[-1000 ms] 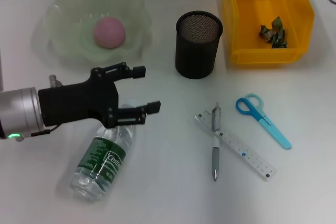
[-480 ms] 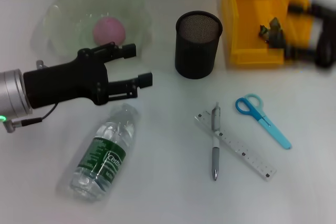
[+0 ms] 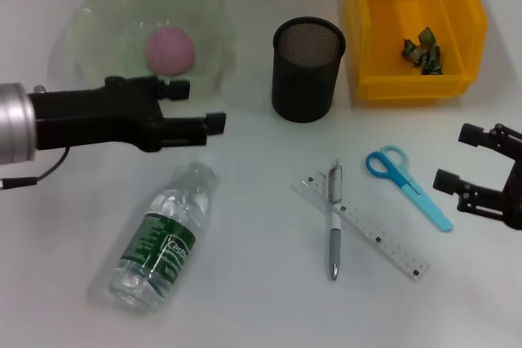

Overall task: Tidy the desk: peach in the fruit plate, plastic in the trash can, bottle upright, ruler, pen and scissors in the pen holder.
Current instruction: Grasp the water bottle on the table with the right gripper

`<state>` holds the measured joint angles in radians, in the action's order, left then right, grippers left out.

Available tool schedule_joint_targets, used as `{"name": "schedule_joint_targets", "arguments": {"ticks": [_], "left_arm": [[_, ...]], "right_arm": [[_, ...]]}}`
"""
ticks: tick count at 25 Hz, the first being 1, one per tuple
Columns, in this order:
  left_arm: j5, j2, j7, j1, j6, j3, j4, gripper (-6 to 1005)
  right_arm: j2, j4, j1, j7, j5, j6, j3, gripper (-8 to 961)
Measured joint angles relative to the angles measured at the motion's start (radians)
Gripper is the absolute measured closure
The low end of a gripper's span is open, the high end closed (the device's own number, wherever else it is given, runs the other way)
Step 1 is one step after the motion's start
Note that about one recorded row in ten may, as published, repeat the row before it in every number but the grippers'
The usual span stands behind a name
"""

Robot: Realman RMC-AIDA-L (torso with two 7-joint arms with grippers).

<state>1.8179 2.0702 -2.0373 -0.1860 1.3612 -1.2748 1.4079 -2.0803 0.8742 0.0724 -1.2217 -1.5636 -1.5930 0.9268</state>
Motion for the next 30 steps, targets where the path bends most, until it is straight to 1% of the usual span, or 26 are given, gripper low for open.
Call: {"name": "schedule_joint_targets", "arguments": {"ticks": [2,4,5,6,7,8,10,11,12,14,15,19,24,26,29,30], "left_arm": [[0.13,0.001,-0.178,0.013,-0.021,-0.078,0.135,165],[0.281,0.002,-0.379,0.006,-0.029,-0.157,0.248,165],[0.325,0.002,-0.433,-0.001,-0.03,-0.182,0.27,166],[0.325,0.002,-0.433,-0.001,-0.03,-0.182,0.27,166],[0.466,0.003,-0.594,-0.032,-0.034,-0.261,0.32,166],[0.466,0.003,-0.594,-0.032,-0.034,-0.261,0.32,166],[0.6,0.004,-0.722,-0.085,-0.036,-0.333,0.318,167],[0.68,0.006,-0.798,-0.126,-0.038,-0.373,0.289,167],[0.684,0.006,-0.8,-0.128,-0.038,-0.375,0.286,167],[0.726,0.009,-0.83,-0.158,-0.046,-0.392,0.244,167],[0.73,0.01,-0.834,-0.177,-0.056,-0.398,0.212,168],[0.729,0.01,-0.837,-0.216,-0.09,-0.416,0.128,168],[0.737,0.01,-0.838,-0.244,-0.128,-0.419,0.053,169],[0.738,0.01,-0.838,-0.248,-0.131,-0.419,0.041,170],[0.744,0.009,-0.838,-0.266,-0.144,-0.424,-0.017,170],[0.744,0.009,-0.838,-0.266,-0.144,-0.424,-0.017,170]], "right_arm": [[0.0,-0.01,0.002,0.002,-0.001,-0.001,-0.001,115],[0.001,-0.015,0.006,0.003,-0.001,-0.003,-0.001,115],[0.001,-0.016,0.007,0.003,-0.001,-0.003,-0.001,115],[0.001,-0.016,0.007,0.003,-0.001,-0.003,0.0,115],[0.001,-0.017,0.008,0.004,-0.002,-0.003,0.001,115],[0.001,-0.017,0.008,0.004,-0.002,-0.003,0.003,114],[0.0,-0.017,0.009,0.004,-0.002,0.0,0.006,114],[0.0,-0.018,0.009,0.004,-0.002,0.001,0.006,114],[0.0,-0.019,0.008,0.004,-0.003,0.001,0.005,114],[0.0,-0.022,0.008,0.003,-0.003,0.001,0.001,114],[0.0,-0.024,0.007,0.003,-0.003,0.001,0.0,114],[0.001,-0.034,0.007,0.001,-0.002,-0.003,-0.002,115],[0.002,-0.035,0.006,-0.001,-0.002,-0.004,-0.002,118],[0.002,-0.035,0.007,-0.001,-0.003,-0.004,-0.002,118],[0.002,-0.035,0.008,-0.001,-0.003,0.0,0.002,118],[0.002,-0.035,0.008,-0.001,-0.003,0.0,0.002,118]]}}
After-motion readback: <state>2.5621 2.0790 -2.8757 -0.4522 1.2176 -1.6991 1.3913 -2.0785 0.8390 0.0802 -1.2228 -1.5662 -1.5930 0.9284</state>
